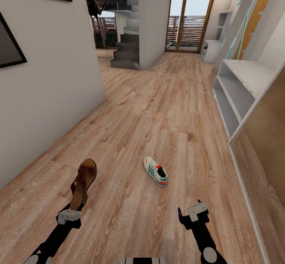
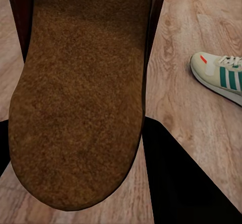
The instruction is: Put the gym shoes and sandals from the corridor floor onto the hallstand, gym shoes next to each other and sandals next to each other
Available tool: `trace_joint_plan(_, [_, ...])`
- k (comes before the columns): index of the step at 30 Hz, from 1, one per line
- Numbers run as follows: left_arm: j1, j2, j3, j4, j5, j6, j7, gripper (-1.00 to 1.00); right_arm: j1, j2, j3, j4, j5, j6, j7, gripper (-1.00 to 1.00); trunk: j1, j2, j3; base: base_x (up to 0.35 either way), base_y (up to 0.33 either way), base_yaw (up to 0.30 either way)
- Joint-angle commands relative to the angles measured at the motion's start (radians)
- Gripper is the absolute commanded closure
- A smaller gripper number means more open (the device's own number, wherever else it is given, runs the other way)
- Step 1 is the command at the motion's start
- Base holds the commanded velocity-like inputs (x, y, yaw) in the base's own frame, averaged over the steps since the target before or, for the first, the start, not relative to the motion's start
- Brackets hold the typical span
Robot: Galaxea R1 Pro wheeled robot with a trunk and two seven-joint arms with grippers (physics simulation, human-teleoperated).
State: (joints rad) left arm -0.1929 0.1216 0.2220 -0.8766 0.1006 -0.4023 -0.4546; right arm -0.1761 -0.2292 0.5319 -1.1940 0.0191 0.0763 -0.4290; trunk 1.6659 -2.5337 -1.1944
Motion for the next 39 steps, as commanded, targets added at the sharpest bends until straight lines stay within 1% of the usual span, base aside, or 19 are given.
trace_joint_plan(1, [-0.001,0.000,0.002,0.001,0.007,0.000,-0.009,1.00,-0.001,-0.001,0.003,0.000,0.001,0.008,-0.003,-1.00,0.000,0.000,-0.001,0.000,0.000,0.000])
trace_joint_plan(7, [0.000,0.001,0.002,0.001,0.004,0.001,-0.006,1.00,-0.003,-0.001,-0.003,0.004,-0.005,0.008,0.012,-1.00,0.000,0.000,-0.001,0.065,0.000,0.000])
trace_joint_plan(11, [0.000,0.001,0.001,0.001,0.001,0.001,-0.005,1.00,-0.002,-0.001,-0.007,0.005,-0.018,0.005,0.020,-1.00,0.000,0.000,-0.001,0.235,-0.004,0.000])
trace_joint_plan(19, [-0.001,0.001,0.001,0.001,0.001,0.000,-0.006,1.00,0.001,-0.001,-0.005,0.005,-0.021,-0.007,0.019,-1.00,0.000,0.000,-0.001,0.205,-0.026,0.000])
trace_joint_plan(31, [0.000,0.000,0.001,0.001,0.001,-0.001,-0.004,1.00,0.001,0.003,-0.003,0.005,-0.022,-0.013,0.016,-1.00,0.000,0.000,-0.001,0.046,-0.006,0.003])
trace_joint_plan(34, [0.000,0.000,0.000,0.001,0.001,-0.001,-0.004,1.00,0.001,0.013,-0.004,0.005,-0.021,-0.013,0.011,-1.00,0.000,0.000,-0.001,0.009,-0.001,0.120])
trace_joint_plan(39, [0.000,0.000,0.000,0.001,0.001,-0.001,-0.004,1.00,0.001,0.017,-0.004,0.005,-0.021,-0.013,0.005,-1.00,0.000,0.000,-0.002,0.003,0.000,0.224])
